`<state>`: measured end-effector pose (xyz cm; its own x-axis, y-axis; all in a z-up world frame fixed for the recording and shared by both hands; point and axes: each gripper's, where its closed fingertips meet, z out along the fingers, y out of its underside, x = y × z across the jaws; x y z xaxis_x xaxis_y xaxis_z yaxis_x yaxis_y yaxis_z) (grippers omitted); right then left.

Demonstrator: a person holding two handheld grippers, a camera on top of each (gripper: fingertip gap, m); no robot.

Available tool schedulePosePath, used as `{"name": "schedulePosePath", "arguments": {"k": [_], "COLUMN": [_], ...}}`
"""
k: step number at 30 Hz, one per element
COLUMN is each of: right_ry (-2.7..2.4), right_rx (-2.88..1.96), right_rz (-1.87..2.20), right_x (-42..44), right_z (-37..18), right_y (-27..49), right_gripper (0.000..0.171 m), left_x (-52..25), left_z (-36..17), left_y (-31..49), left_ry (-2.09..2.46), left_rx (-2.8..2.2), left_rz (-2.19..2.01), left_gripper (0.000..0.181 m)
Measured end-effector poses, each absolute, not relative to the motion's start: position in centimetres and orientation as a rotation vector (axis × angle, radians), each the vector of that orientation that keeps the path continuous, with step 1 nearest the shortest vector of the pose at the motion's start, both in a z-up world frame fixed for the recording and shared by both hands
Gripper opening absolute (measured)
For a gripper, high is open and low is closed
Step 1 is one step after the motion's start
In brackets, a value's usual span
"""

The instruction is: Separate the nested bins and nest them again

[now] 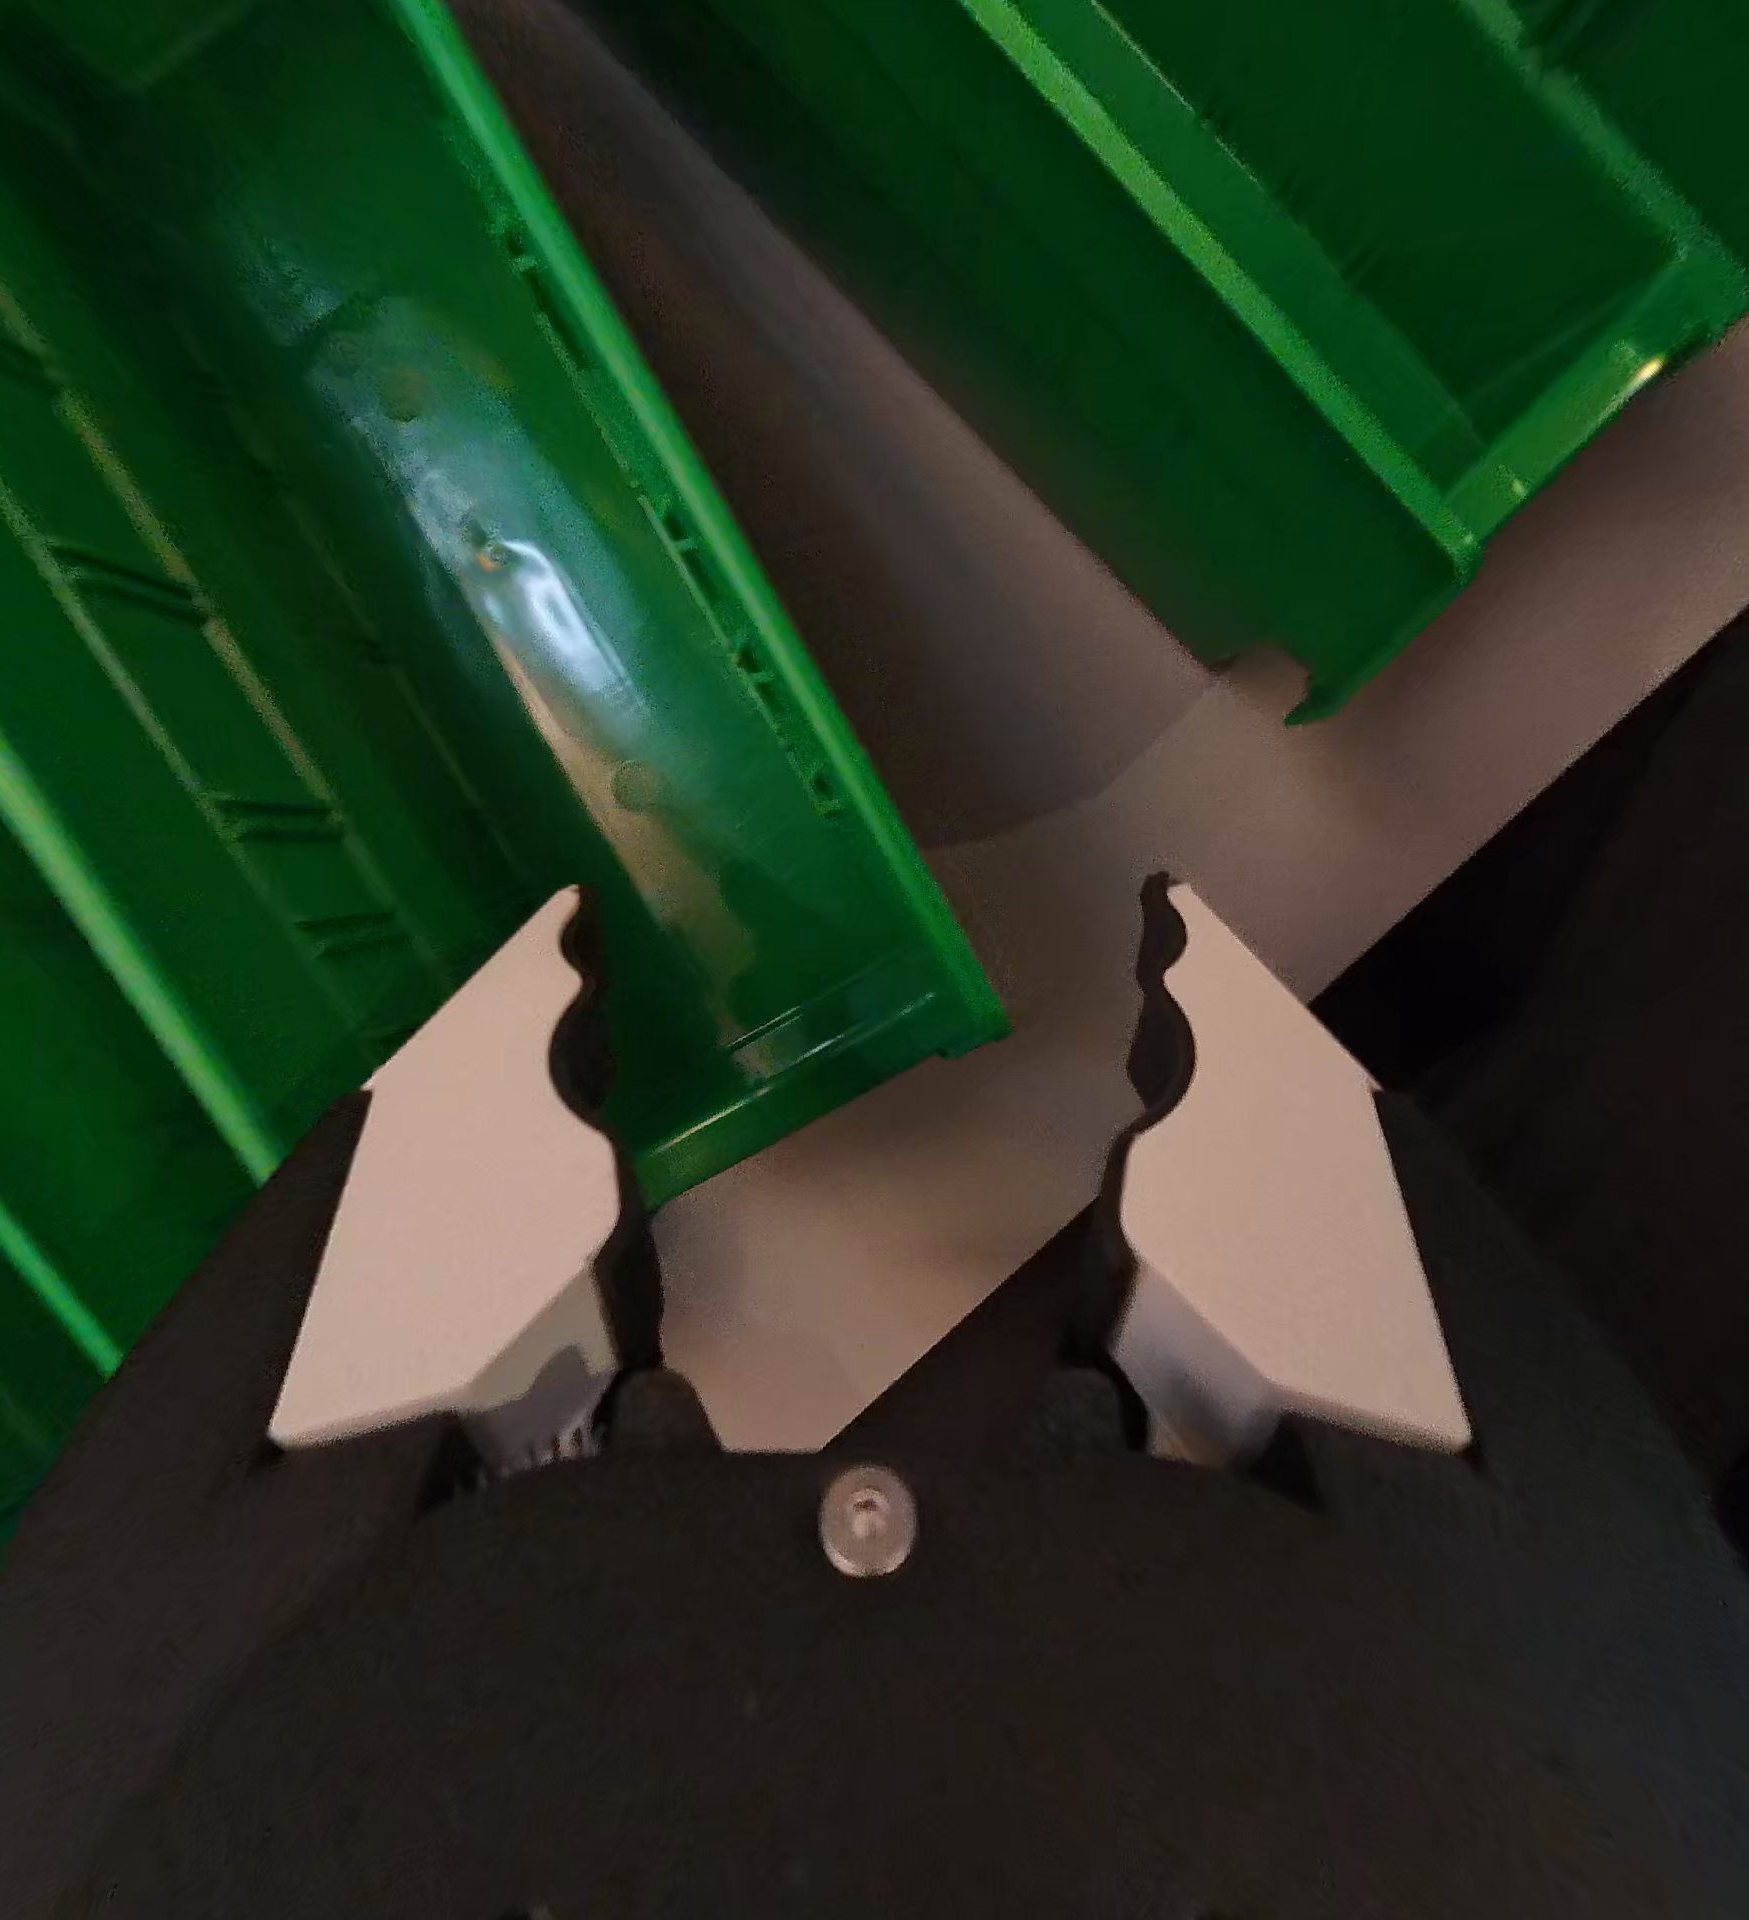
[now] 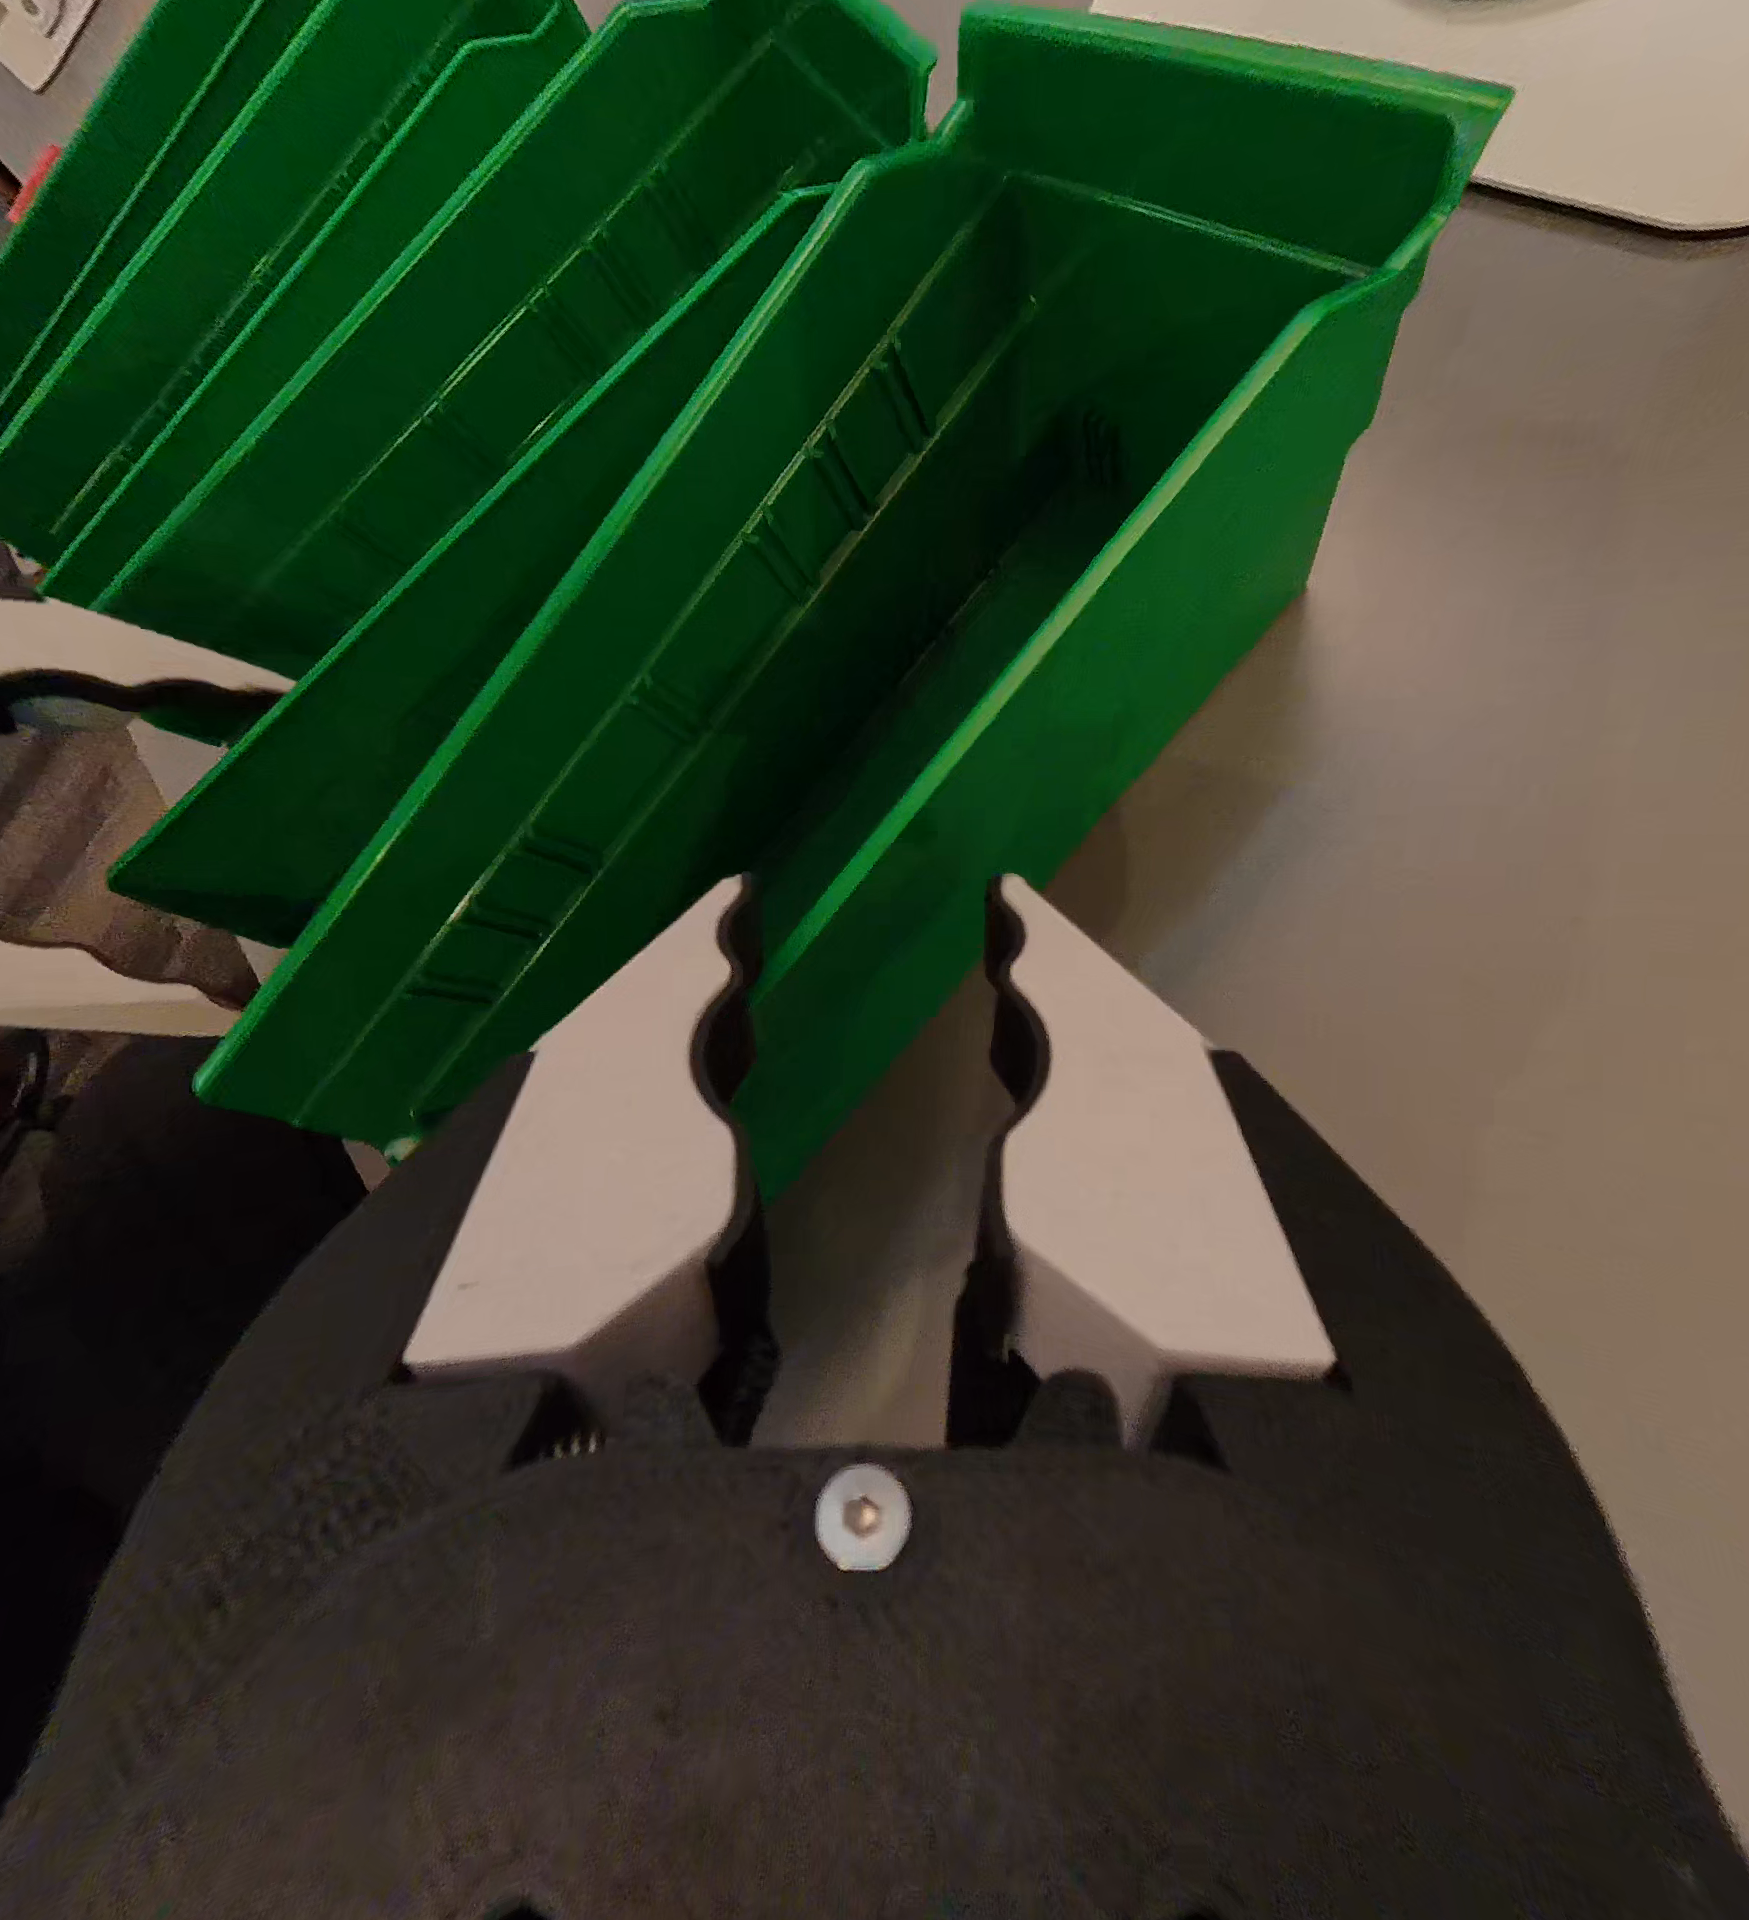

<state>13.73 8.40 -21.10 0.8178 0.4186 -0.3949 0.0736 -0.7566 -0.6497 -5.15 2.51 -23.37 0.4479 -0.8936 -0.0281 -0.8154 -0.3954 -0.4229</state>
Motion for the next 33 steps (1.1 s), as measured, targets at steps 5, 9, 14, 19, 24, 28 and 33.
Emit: {"name": "schedulePosePath", "arguments": {"k": [5, 9, 14, 19, 24, 28, 33], "right_ry": [-0.388, -0.385, -0.374, -0.337, -0.285, -0.242, -0.19], "right_rx": [-2.349, -2.35, -2.356, -2.359, -2.365, -2.36, -2.35], "right_rz": [0.667, 0.654, 0.608, 0.58, 0.559, 0.533, 0.554], "right_x": [14.0, 14.3, 14.9, 16.0, 17.1, 18.3, 18.3], "right_z": [-20.8, -20.8, -20.8, -20.7, -20.7, -20.6, -20.6], "right_y": [8.4, 8.3, 8.4, 8.3, 7.5, 6.4, 6.4], "right_gripper": [0.025, 0.023, 0.019, 0.016, 0.015, 0.015, 0.017], "left_x": [-3.3, -2.3, -1.0, 0.4, 1.9, 2.3, 2.8], "left_z": [-24.6, -25.6, -25.6, -26.0, -25.9, -26.0, -25.9], "left_y": [0.8, 0.0, -0.8, -1.9, -2.9, -3.1, -3.3], "left_ry": [1.521, 1.568, 1.553, 1.58, 1.554, 1.542, 1.545], "left_rx": [-2.312, -2.306, -2.316, -2.29, -2.28, -2.28, -2.261], "left_rz": [-0.31, -0.312, -0.387, -0.416, -0.537, -0.579, -0.626], "left_gripper": [0.093, 0.094, 0.092, 0.096, 0.099, 0.099, 0.101]}}
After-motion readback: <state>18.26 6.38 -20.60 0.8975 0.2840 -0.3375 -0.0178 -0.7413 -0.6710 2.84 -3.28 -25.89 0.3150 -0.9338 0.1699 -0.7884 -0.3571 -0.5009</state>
